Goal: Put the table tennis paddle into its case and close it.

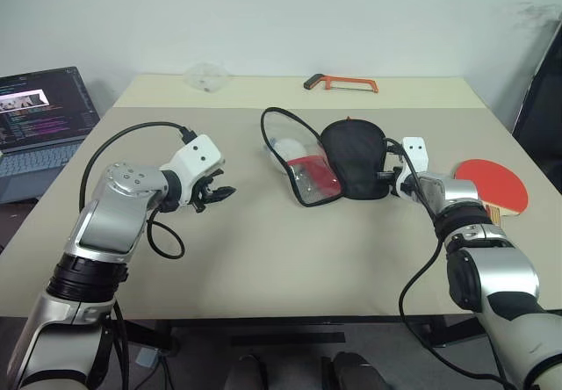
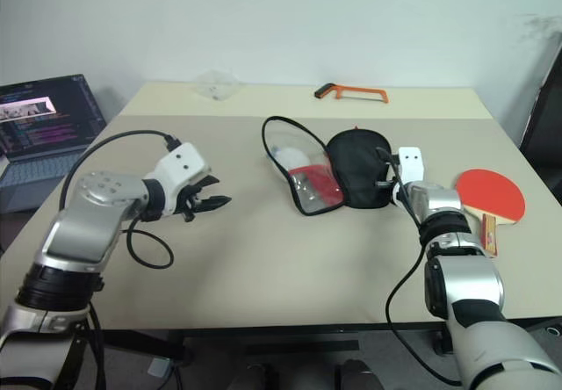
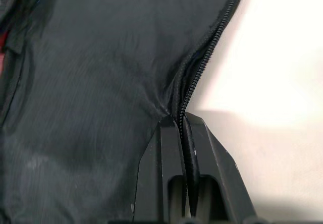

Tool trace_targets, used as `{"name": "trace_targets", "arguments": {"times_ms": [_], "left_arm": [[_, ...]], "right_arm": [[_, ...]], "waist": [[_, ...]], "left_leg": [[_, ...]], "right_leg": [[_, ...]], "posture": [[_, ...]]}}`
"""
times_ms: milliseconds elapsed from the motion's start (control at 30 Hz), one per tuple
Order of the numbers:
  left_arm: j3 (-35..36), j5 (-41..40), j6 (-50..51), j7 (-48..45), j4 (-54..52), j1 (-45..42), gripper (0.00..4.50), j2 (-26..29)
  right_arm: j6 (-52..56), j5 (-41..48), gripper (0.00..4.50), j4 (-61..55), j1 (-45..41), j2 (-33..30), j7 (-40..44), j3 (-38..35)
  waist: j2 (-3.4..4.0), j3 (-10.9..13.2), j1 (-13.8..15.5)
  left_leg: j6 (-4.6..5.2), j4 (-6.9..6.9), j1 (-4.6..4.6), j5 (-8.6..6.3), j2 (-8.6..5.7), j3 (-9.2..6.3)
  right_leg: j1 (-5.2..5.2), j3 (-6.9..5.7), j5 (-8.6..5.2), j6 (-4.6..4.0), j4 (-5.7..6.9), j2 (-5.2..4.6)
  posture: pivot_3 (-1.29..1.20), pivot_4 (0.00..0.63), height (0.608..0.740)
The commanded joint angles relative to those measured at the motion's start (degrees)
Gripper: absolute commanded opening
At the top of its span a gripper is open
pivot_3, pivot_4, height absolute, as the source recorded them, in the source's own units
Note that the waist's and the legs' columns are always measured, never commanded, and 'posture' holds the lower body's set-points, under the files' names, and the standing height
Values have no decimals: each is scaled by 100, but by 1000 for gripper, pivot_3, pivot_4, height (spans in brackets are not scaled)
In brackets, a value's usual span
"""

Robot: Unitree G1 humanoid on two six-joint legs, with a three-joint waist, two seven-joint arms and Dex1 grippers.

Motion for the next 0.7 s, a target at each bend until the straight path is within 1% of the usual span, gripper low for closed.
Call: {"name": "trace_targets", "arguments": {"times_ms": [33,300,467,700], "left_arm": [[79,-20,-111,1,-31,-113,2514,153],[45,-4,-135,32,-9,-109,2514,173],[4,5,-145,50,27,-134,2514,138],[-71,5,-168,80,94,-193,2514,89]], "right_arm": [[205,-51,19,-381,68,-92,305,125],[365,-213,19,-707,235,-314,654,309],[288,-297,19,-625,227,-415,721,365],[-100,-462,19,-316,140,-522,670,446]], "waist": [[0,0,0],[0,0,6],[0,0,6],[0,0,6]], "left_leg": [[0,0,0,0,0,0],[0,1,0,0,-1,-1],[0,1,0,0,-1,0],[0,1,0,0,-1,0]], "right_leg": [[-1,0,0,0,0,0],[0,-1,0,0,0,0],[0,-1,0,0,0,0],[0,-1,0,0,0,0]], "posture": [[0,150,740],[0,150,740],[0,150,740],[0,150,740]]}}
